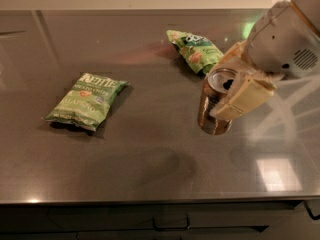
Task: Pick orange can
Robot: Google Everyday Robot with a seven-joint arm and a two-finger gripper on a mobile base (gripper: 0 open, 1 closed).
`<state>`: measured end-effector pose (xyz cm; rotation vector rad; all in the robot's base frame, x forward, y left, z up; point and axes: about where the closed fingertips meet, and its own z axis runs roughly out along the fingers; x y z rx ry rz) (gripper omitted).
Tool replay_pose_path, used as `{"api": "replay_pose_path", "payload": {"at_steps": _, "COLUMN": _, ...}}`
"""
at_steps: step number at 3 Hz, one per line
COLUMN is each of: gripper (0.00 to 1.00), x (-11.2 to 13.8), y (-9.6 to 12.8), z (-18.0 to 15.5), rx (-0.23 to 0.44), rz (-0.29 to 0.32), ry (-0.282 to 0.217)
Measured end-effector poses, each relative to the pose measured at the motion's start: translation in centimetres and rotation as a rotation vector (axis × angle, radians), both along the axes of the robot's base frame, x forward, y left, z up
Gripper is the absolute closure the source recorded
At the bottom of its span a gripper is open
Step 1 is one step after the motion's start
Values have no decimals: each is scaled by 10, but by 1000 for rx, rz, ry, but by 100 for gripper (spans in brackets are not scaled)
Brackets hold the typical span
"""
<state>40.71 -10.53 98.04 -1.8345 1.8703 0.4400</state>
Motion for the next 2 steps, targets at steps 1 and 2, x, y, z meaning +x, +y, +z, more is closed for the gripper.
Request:
{"api": "replay_pose_path", "payload": {"at_steps": 1, "gripper": 100, "x": 10, "y": 10, "z": 30, "rx": -18, "rz": -43, "ry": -43}}
{"api": "replay_pose_path", "payload": {"at_steps": 2, "gripper": 100, "x": 10, "y": 10, "z": 30, "rx": -18, "rz": -42, "ry": -44}}
